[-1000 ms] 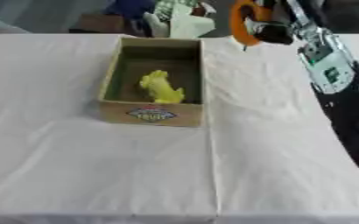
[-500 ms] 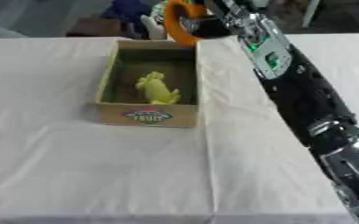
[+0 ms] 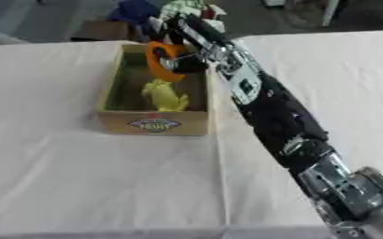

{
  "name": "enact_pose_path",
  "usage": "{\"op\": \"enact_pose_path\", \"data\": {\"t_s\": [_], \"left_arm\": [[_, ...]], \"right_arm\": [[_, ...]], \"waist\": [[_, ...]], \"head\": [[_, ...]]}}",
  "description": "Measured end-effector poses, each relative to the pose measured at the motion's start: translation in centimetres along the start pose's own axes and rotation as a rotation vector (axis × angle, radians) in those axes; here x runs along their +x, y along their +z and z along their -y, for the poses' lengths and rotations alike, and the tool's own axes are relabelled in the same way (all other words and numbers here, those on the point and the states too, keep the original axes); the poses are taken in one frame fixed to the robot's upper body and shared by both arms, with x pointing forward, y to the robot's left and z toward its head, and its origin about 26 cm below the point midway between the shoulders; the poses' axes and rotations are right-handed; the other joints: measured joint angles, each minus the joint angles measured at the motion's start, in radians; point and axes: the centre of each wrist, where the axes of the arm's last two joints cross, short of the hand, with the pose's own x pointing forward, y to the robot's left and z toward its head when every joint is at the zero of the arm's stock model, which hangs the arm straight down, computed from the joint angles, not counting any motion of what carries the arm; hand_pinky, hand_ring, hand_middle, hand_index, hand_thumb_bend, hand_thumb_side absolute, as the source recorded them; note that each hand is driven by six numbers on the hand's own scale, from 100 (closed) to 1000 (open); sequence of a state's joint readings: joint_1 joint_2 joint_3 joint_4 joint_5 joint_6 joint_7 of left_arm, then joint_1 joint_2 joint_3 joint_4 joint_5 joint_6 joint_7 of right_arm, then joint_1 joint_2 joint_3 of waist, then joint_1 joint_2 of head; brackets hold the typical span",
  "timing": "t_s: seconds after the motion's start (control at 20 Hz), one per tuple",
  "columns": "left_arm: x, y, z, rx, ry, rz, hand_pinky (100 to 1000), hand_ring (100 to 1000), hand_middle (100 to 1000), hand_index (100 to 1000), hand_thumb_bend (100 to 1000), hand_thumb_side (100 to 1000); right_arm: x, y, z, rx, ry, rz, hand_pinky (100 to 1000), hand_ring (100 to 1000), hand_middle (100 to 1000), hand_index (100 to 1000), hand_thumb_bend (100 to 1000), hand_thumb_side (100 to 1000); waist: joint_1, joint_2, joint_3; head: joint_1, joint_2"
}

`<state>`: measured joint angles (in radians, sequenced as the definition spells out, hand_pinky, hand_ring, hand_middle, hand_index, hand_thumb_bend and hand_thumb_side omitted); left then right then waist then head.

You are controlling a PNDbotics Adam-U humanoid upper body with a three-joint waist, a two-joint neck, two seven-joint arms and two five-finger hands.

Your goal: Pick up objects on the table and place them in the box.

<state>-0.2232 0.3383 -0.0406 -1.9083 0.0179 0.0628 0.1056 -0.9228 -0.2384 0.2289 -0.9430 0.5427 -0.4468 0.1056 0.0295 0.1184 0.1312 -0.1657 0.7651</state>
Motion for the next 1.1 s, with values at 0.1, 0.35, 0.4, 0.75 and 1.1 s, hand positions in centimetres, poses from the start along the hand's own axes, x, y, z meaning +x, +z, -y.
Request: {"op": "enact_pose_path", "data": {"t_s": [0.1, 0.35, 0.4, 0.75, 1.1], "left_arm": [[0.0, 0.0, 0.1, 0.001, 0.004, 0.002, 575, 581, 581, 785, 557, 745], [0.0, 0.0, 0.1, 0.0, 0.004, 0.001, 575, 582, 582, 785, 553, 746], [0.0, 0.0, 0.1, 0.0, 0.004, 0.001, 575, 582, 581, 785, 553, 746], [-0.1, 0.1, 0.1, 0.002, 0.004, -0.003, 575, 582, 581, 785, 549, 747], [-0.5, 0.4, -0.2, 0.015, -0.001, -0.021, 576, 578, 578, 781, 547, 747]], "right_arm": [[-0.1, 0.1, -0.6, 0.013, -0.002, -0.005, 506, 494, 354, 491, 100, 124], [0.0, 0.3, -1.2, 0.089, 0.023, 0.013, 706, 738, 789, 882, 392, 487], [0.1, 0.4, -1.2, 0.101, 0.025, 0.023, 736, 760, 817, 901, 430, 522], [1.4, 1.5, 0.4, 0.1, -0.005, 0.096, 783, 782, 856, 922, 560, 585], [2.8, 4.8, 3.2, -0.077, -0.158, 0.094, 676, 664, 706, 839, 298, 432]], "waist": [[0.0, 0.0, 0.0], [-0.001, 0.0, -0.004], [-0.001, 0.0, -0.006], [-0.002, 0.001, -0.019], [-0.008, 0.001, -0.035]], "head": [[0.0, 0.0], [0.0, 0.0], [0.0, 0.0], [0.011, 0.0], [0.035, 0.0]]}}
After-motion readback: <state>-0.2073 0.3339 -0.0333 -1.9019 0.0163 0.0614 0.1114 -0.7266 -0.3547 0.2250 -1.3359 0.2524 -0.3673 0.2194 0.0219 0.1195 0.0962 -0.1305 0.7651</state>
